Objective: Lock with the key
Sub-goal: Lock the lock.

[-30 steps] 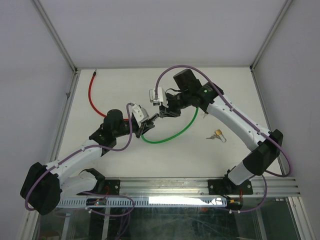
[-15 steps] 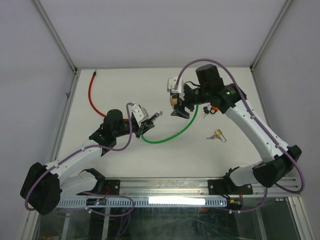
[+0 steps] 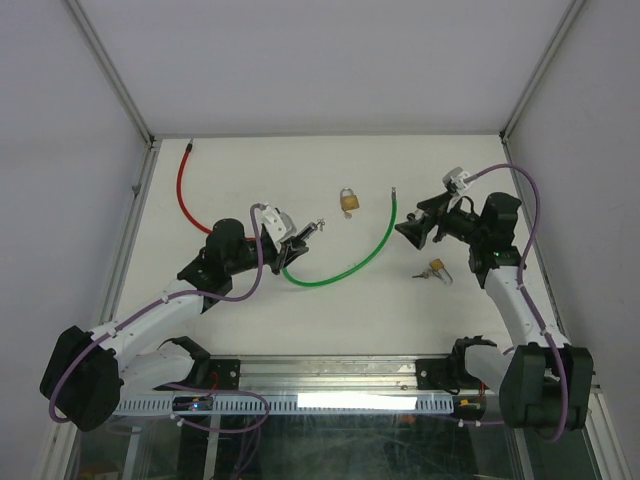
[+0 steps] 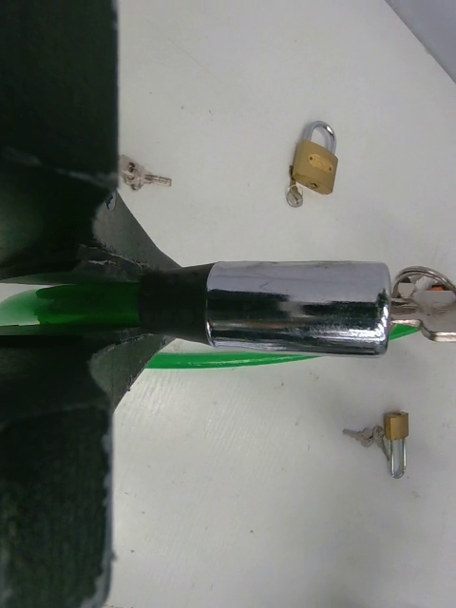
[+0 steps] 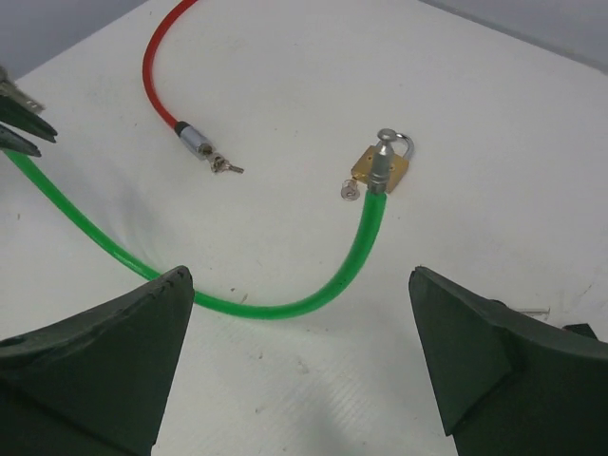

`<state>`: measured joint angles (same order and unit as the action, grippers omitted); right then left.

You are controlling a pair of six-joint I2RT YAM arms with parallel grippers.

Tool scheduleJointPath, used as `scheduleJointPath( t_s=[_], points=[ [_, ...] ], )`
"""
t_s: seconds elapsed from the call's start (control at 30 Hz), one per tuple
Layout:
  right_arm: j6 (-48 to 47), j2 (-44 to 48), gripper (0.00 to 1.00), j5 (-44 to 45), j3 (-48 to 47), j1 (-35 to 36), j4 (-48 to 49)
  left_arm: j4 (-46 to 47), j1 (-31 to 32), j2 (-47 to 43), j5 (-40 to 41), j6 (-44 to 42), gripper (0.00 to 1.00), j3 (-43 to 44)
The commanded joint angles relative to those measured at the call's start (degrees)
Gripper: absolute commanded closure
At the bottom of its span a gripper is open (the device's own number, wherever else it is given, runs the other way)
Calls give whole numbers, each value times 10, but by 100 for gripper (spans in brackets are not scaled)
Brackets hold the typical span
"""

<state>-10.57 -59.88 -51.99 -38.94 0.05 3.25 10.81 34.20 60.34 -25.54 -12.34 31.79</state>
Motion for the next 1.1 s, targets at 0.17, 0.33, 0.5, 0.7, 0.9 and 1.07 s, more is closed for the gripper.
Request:
scheduleJointPath(
  t_s=[0.17, 0.33, 0.5, 0.7, 0.9, 1.07],
  points=[
    [283, -136, 1, -16, 101, -33, 459, 33, 6, -20, 6, 8, 100, -2],
    [352, -203, 5, -7, 131, -27, 581, 36, 6, -23, 5, 7, 100, -4],
    [327, -251, 17, 15, 111, 4, 520, 40, 7, -17, 3, 10, 100, -3],
    [357, -302, 50, -3, 106, 24, 534, 40, 7, -23, 9, 11, 100, -5],
    [373, -315, 81, 1, 111, 35, 577, 42, 6, -18, 14, 17, 100, -5],
    [392, -310, 100, -23, 107, 39, 627, 42, 7, -19, 19, 23, 100, -3]
  ],
)
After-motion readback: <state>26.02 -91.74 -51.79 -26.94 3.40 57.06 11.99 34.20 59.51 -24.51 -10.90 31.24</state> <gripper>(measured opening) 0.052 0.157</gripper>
